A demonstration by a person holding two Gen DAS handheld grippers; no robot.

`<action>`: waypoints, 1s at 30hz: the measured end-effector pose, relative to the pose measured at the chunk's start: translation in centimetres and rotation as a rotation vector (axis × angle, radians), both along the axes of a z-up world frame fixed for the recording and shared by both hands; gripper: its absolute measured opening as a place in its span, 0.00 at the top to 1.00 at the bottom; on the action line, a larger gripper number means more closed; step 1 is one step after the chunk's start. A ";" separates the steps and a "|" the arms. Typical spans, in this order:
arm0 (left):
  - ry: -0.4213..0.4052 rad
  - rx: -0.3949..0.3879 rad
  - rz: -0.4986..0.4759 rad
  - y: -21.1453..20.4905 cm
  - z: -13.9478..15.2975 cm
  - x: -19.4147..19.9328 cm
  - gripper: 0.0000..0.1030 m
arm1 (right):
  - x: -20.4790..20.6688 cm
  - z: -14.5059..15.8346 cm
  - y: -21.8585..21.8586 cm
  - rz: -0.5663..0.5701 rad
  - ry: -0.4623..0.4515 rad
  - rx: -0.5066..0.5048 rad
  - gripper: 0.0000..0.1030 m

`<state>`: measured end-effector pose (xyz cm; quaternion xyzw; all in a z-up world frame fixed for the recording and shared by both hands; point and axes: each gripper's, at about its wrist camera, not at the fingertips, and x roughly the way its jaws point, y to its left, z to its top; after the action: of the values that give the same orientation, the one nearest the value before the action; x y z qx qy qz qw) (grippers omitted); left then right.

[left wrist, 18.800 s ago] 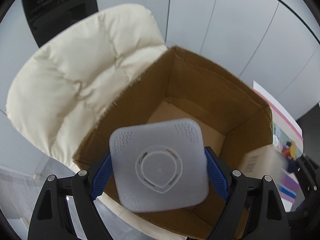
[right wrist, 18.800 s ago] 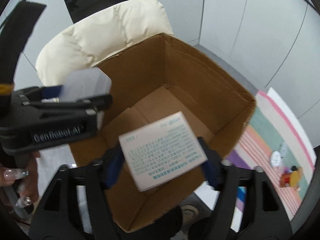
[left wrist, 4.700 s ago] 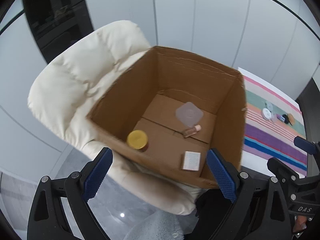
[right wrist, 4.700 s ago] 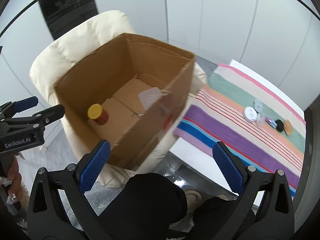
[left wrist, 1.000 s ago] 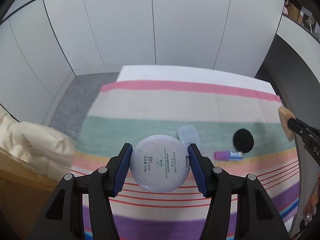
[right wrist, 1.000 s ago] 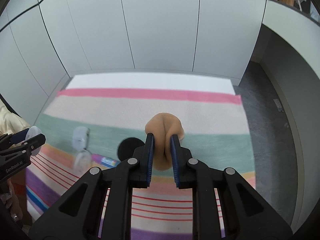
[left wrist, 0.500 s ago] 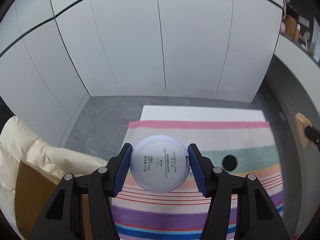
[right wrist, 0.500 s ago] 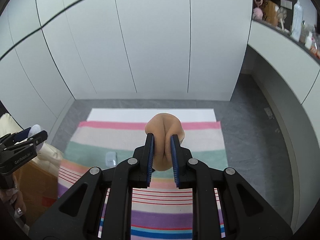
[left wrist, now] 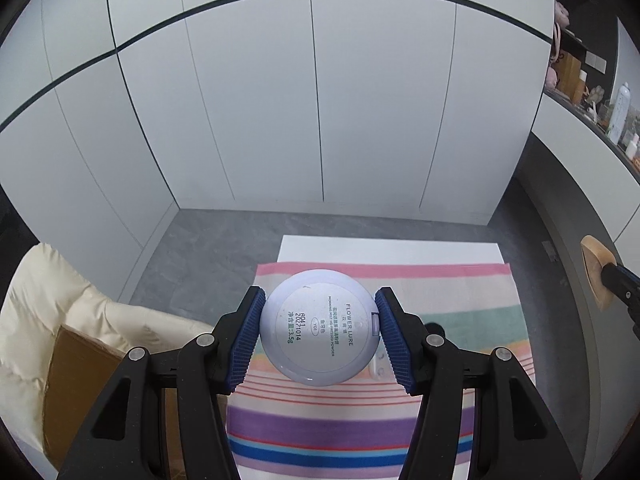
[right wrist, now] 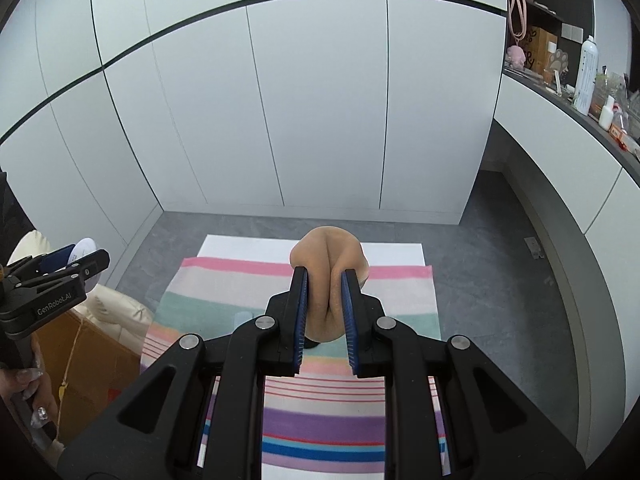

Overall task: Organize objects
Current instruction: 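Lift the white compact with the left tool while the right tool lifts the beige sponge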

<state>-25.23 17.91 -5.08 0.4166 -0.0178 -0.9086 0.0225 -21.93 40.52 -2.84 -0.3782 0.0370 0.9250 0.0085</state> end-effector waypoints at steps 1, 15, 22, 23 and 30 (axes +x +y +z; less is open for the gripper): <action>0.000 -0.005 -0.002 0.1 0.0 0.1 0.43 | 0.2 -0.1 0.0 0.001 -0.004 0.007 0.83; -0.038 0.011 -0.013 -0.3 0.0 4.8 0.43 | 5.0 -1.1 -0.1 -0.007 -0.023 0.037 0.83; -0.052 0.011 -0.034 -0.1 -0.6 8.8 0.43 | 9.4 -1.6 -0.5 0.002 -0.011 0.022 0.83; -0.053 0.007 -0.040 0.0 -0.7 9.5 0.43 | 10.0 -1.5 -0.6 0.001 -0.007 0.019 0.83; -0.054 -0.001 -0.078 0.4 -1.2 13.9 0.43 | 14.6 -1.9 -1.5 0.014 -0.005 -0.007 0.83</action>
<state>-11.29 18.33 -6.26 0.4399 -0.0352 -0.8972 -0.0132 -7.32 39.02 -4.72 -0.3806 0.0374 0.9240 0.0008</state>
